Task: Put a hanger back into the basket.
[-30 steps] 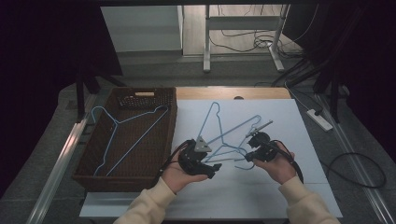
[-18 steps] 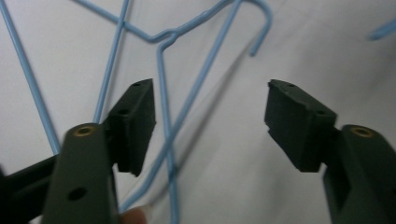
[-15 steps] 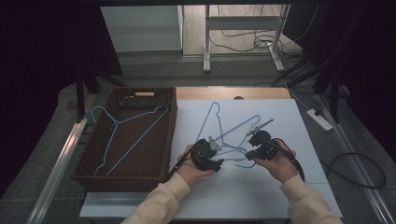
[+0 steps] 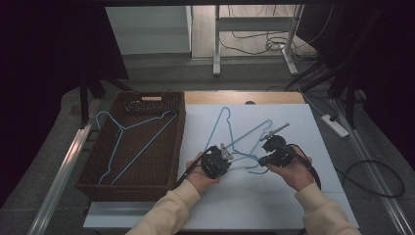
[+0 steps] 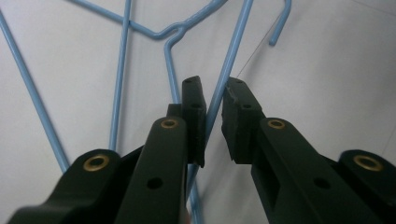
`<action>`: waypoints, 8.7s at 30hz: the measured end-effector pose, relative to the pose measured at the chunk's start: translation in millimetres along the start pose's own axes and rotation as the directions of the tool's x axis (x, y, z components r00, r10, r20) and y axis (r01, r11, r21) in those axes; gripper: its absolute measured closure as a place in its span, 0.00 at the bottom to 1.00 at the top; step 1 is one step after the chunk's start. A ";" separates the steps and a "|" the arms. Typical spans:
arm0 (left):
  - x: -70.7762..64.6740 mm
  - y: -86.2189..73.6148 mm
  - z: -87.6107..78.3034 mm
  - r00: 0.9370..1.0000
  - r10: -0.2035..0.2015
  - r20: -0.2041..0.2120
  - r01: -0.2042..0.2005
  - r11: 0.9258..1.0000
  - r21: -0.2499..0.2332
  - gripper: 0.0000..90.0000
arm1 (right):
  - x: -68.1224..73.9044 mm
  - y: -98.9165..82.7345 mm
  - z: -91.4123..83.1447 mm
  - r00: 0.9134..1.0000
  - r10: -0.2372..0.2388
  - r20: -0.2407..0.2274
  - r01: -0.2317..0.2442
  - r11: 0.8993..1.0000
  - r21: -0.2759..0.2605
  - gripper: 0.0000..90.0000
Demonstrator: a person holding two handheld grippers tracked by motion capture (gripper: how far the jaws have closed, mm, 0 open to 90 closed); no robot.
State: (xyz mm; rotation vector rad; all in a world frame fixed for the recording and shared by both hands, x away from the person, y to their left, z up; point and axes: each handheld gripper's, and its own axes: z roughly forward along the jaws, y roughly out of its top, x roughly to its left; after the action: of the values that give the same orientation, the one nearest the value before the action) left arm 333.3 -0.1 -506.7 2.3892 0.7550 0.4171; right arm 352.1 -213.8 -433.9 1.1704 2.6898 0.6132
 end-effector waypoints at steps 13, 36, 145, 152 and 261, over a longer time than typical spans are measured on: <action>-0.6 2.0 -7.7 1.000 0.022 -0.007 -0.022 0.999 -0.043 0.97 | -17.9 -6.7 -12.2 0.992 0.124 -0.002 -0.121 0.965 -0.231 0.52; 5.8 10.2 -41.0 0.997 -0.071 -0.038 0.061 0.975 -0.212 0.97 | -35.2 -82.3 -30.9 0.982 0.140 -0.130 -0.190 0.782 -0.594 0.36; 141.5 -166.7 -214.4 0.921 -0.391 0.007 0.366 0.857 -0.364 0.97 | -38.1 -98.6 3.0 0.987 0.151 -0.063 -0.161 0.839 -0.519 0.36; 152.5 -164.2 -209.8 0.919 -0.394 0.000 0.371 0.866 -0.335 0.97 | -38.7 -99.2 2.2 0.986 0.154 -0.066 -0.166 0.838 -0.520 0.36; 75.4 -116.3 -184.1 0.948 -0.303 0.100 0.318 0.881 -0.349 0.31 | -25.6 -62.9 16.5 0.999 0.045 -0.026 -0.052 0.910 -0.410 0.36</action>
State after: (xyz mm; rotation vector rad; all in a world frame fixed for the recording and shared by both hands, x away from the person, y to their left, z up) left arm 261.5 204.0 -427.7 1.8874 0.9354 0.3348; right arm 332.5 -265.8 -476.1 1.1152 2.3770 1.1334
